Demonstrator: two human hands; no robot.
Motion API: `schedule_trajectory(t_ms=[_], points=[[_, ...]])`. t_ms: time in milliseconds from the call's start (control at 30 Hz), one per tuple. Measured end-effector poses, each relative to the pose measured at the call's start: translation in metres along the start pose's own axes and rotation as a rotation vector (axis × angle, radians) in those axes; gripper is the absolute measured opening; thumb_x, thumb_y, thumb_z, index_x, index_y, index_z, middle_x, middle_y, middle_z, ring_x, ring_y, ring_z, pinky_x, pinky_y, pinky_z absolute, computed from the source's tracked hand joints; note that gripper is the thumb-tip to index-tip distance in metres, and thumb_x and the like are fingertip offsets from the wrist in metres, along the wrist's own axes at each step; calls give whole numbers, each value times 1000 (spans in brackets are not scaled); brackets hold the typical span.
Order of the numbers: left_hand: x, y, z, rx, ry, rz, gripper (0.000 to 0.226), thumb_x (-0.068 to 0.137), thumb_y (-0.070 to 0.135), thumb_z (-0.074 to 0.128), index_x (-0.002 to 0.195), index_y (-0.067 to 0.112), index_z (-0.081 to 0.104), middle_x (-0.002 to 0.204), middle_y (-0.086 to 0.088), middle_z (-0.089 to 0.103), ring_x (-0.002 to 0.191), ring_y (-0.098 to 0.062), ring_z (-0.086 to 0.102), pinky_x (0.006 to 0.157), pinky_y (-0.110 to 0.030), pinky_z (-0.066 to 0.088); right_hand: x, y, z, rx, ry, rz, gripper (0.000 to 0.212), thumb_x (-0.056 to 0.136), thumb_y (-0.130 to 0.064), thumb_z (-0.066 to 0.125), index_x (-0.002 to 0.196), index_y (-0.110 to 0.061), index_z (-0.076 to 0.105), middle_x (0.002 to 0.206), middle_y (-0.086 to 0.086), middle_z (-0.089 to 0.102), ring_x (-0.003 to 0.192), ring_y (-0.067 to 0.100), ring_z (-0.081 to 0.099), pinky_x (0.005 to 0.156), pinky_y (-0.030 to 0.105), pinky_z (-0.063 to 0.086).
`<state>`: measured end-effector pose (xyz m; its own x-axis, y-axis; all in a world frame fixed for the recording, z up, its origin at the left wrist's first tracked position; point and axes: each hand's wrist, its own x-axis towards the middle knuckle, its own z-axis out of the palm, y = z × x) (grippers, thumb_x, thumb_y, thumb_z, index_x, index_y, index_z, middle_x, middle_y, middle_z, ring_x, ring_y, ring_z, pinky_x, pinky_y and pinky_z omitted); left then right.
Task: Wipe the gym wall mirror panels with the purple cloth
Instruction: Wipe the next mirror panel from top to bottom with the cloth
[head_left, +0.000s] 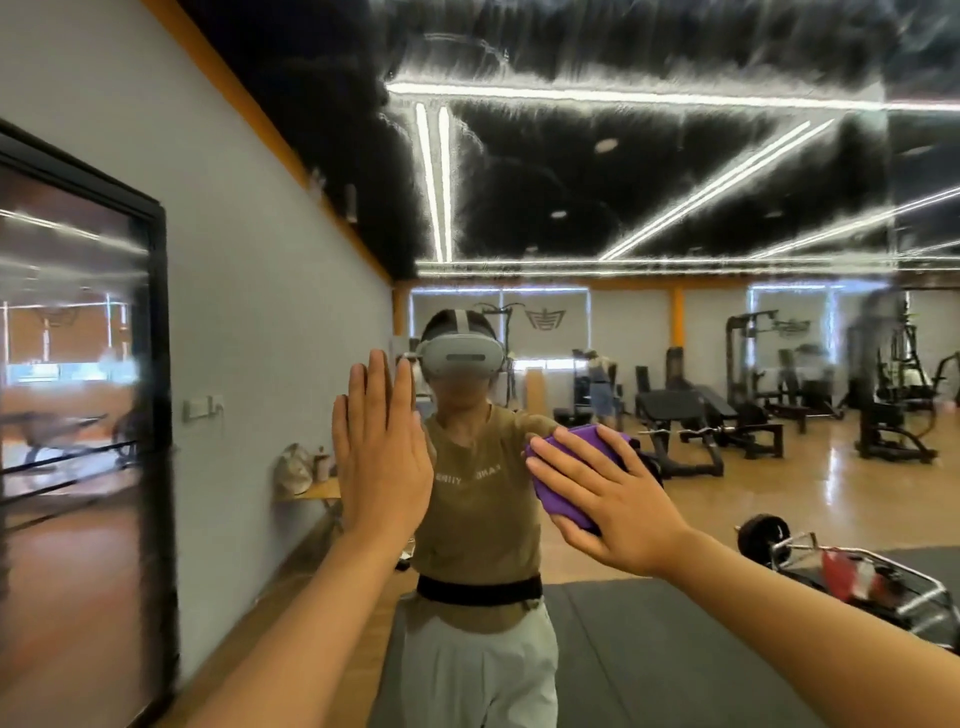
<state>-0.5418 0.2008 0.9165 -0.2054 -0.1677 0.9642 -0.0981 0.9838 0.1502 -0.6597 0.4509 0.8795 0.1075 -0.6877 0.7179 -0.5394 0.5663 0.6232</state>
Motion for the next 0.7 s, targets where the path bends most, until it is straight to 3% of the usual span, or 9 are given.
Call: schedule_trajectory(t_ms=[100,200,367,500,700], points=[[-2,10,1,-61,-20,-2,63,104,42,24,161,16,19,168,-3,2,154,-13,-11,123,-30,-14,5,12,-4,6,-34,-53,60,104,-48,37,159,-25,29,166,-4,24,155,18,16,126,46,6],[-4,16,8,-59,-34,53,65,103,45,25,162,18,15,170,-3,0,156,-18,-8,124,-34,-13,24,30,-9,-4,-26,-44,61,104,-49,35,159,-25,29,166,-4,23,155,17,15,126,46,6],[-2,30,22,-59,5,41,65,102,41,25,162,19,14,170,0,-4,156,-24,-9,124,-42,-13,91,80,-28,50,147,268,63,101,-47,34,159,-22,29,166,-3,22,155,16,14,126,46,5],[-2,34,29,-2,64,58,63,103,36,27,161,14,18,170,-5,6,156,-27,-1,125,-44,-7,134,111,-41,90,261,512,63,103,-46,32,160,-19,27,167,0,22,155,17,12,126,41,1],[-6,30,35,91,112,101,61,105,36,24,161,11,19,168,-10,9,155,-32,6,126,-48,-3,101,75,-25,83,320,545,63,103,-45,35,159,-16,31,166,3,25,155,21,17,126,45,5]])
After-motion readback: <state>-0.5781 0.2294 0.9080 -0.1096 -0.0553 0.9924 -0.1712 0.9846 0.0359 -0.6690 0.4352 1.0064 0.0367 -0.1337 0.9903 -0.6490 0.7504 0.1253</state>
